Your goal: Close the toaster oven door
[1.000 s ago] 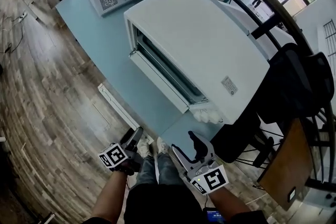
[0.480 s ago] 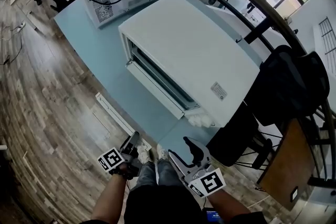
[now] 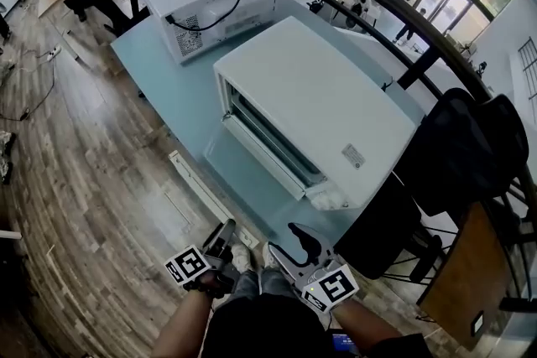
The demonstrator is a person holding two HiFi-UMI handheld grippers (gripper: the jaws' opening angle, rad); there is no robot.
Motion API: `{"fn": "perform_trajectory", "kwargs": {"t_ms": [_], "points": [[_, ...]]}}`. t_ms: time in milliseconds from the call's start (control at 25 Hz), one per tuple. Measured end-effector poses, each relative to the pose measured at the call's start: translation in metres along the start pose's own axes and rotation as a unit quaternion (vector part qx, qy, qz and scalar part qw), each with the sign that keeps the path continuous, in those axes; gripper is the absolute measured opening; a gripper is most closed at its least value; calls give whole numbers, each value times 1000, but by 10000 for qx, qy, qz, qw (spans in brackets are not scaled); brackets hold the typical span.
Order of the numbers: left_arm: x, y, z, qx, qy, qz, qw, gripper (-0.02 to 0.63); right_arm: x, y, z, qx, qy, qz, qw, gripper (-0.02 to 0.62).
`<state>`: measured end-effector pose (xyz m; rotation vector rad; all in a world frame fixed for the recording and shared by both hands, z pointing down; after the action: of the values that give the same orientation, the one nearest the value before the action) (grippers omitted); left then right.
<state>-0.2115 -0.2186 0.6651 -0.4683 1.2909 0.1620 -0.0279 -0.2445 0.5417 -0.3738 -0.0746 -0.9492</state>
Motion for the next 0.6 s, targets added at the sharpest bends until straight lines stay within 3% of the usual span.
{"fn": "perform_trajectory", "kwargs": {"t_ms": [360, 600], "points": [[77, -23, -16, -124, -428, 706, 9965, 296, -9, -22, 11, -324, -664, -457, 9962, 231], [107, -33, -23, -230, -665, 887, 9936, 281, 5, -18, -9, -64, -636, -213, 9977, 181]]}}
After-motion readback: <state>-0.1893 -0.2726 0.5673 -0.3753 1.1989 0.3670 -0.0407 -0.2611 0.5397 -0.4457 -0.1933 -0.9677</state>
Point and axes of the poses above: the fingertips, and each gripper's own axes: y backward along the fingers, x to its right, z out of its underside, the point moved 5 cm from there along y, backward along the fingers, and after that the axes turned 4 degrees about z, right-handed, at the moved point
